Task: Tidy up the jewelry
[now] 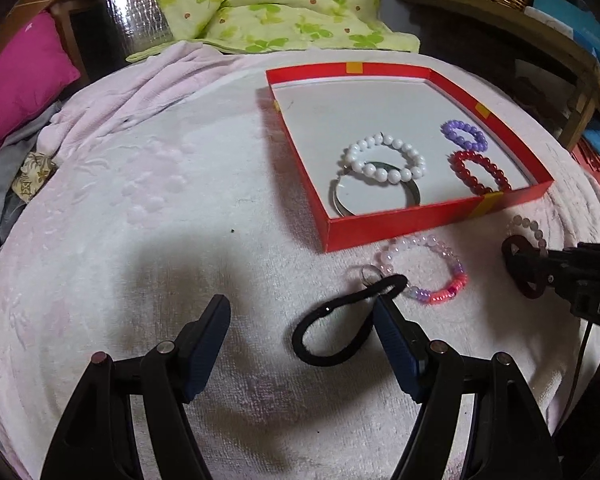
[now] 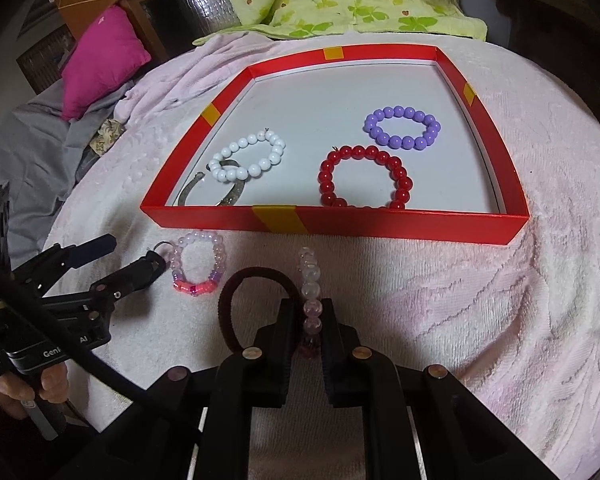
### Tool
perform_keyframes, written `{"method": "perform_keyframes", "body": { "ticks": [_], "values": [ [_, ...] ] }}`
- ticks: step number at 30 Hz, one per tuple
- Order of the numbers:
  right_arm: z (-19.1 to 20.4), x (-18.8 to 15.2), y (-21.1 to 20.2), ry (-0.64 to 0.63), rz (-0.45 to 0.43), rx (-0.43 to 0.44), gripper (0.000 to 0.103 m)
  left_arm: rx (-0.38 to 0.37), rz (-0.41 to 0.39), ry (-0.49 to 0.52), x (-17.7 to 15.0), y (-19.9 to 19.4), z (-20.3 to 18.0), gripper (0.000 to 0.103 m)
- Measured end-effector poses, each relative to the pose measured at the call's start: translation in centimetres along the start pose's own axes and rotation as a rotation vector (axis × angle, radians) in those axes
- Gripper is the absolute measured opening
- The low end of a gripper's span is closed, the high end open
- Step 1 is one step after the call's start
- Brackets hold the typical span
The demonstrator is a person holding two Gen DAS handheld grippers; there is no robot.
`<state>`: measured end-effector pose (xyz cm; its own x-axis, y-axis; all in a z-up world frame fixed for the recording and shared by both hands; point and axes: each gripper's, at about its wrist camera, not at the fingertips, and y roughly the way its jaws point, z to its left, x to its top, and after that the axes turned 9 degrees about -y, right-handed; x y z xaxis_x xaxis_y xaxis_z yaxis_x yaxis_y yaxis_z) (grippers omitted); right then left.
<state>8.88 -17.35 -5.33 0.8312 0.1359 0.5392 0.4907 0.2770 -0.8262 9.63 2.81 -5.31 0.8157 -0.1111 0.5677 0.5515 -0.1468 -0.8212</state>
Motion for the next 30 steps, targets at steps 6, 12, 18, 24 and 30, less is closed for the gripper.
{"method": "perform_keyframes", "body": {
  "ticks": [6,12,18,24,30],
  "values": [
    [0.1,-0.1,-0.4,-0.004,-0.018,0.001,0.013,-0.046,0.026,0.047,-0.6,0.0,-1.1,0.048],
    [-0.2,-0.1,-0.8,0.015,-0.032,0.007,0.013,-0.099,0.038,0.034,-0.7,-0.4,-1.1,0.025],
    [-0.6,-0.1,-1.3,0.034,-0.045,0.011,0.012,-0.171,0.062,-0.071,-0.5,-0.5,0.6,0.012],
    [-0.9,-0.1,-1.4,0.042,-0.048,0.012,0.012,-0.182,0.050,-0.092,-0.5,-1.0,1.1,0.009],
    [-1.3,-0.1,-1.2,0.056,-0.035,0.046,0.013,-0.143,0.055,-0.075,-0.4,-0.6,0.7,0.013]
  ]
}}
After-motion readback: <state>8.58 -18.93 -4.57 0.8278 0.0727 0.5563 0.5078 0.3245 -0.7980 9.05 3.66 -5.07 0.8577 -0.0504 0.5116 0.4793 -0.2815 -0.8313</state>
